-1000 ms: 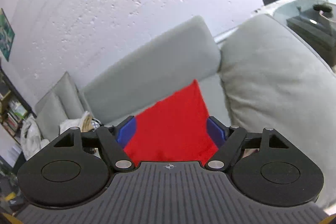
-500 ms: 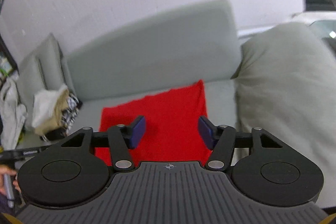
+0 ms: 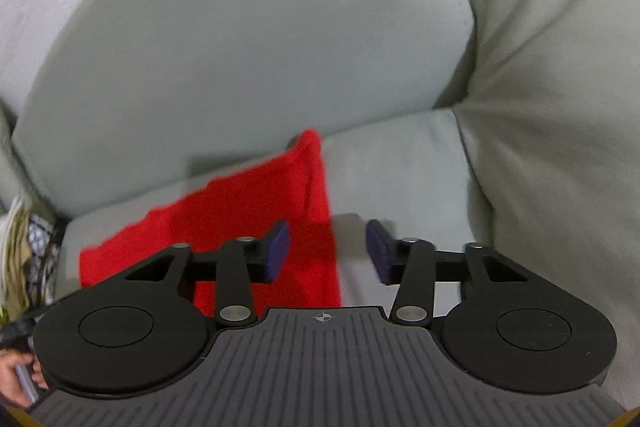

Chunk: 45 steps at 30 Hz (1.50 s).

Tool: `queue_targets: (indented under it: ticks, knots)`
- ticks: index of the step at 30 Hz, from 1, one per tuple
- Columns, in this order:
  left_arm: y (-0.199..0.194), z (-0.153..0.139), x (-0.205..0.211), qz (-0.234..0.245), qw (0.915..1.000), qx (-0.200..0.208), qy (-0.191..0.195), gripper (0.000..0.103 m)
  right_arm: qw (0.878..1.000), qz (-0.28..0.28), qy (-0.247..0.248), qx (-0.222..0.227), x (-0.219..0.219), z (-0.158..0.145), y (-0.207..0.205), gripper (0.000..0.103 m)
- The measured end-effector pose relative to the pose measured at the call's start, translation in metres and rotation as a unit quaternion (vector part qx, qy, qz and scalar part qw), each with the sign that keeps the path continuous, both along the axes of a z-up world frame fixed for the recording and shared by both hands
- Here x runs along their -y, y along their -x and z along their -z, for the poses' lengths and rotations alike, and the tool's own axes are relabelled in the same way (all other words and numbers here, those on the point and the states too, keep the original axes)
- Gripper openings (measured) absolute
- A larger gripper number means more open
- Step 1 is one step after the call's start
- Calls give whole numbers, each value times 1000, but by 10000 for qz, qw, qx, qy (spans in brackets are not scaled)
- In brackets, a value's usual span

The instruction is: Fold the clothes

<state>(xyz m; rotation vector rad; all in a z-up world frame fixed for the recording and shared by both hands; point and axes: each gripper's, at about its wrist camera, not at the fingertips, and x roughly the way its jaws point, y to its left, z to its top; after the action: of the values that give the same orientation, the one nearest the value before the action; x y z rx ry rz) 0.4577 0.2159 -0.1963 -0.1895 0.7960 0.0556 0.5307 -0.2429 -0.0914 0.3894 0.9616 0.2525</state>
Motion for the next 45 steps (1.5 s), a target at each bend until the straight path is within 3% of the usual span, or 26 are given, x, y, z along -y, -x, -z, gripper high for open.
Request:
queue_targets:
  ticks: [4,6,7,8,12,17,21,23,25,28,31,35,38,41,42,45]
  knots:
    - [-24,1,-3,131,9999,43,-30,41,9992,-122,158,345,-12,10,-32,40]
    - [-30,-1,2,322,9992,28,-215,31,9980,-242,319,487,-21,12,-41,40]
    - [-32,-2,5,435,9986,30,-293,6,9972,-341,433,515,-26,13,-45,28]
    - [-31,-6,9,497,9979,61,-404,5,9959,-461,561,538,-32,13,-46,4]
    - [-14,-29,19,576,9955,279,-699,5,9887,-468,1070,942,-47,-5,-29,4]
    - [46,-86,12,462,9964,605,-371,5,9912,-85,763,1079,-27,-63,24,4]
    - [131,-126,8,404,9953,864,148,5,9972,177,-63,725,11,-109,96,4]
    - [178,-135,3,292,9933,936,611,5,9971,282,-429,565,33,-126,142,4]
    - [224,-131,1,60,9905,675,1200,5,9959,436,-724,311,50,-128,194,4]
    - [295,-111,12,-234,9866,-99,1610,4,9890,707,-1248,-368,77,-112,263,4]
    - [340,-89,35,-293,9890,-615,1310,4,9900,713,-993,-705,85,-83,327,4]
    - [366,-82,56,-467,9913,-628,1056,5,9895,862,-588,-1000,84,-47,361,4]
    - [379,-96,60,-506,9925,-439,1027,5,9904,996,-613,-741,87,-56,378,4]
    - [378,-97,65,-630,9928,-664,779,5,9913,1040,-674,-442,90,-76,396,4]
    - [377,-97,67,-675,9925,-751,691,7,9921,1011,-622,-416,90,-79,400,4]
    - [380,-97,69,-824,9904,-989,509,29,9936,805,-340,-721,83,-74,401,12]
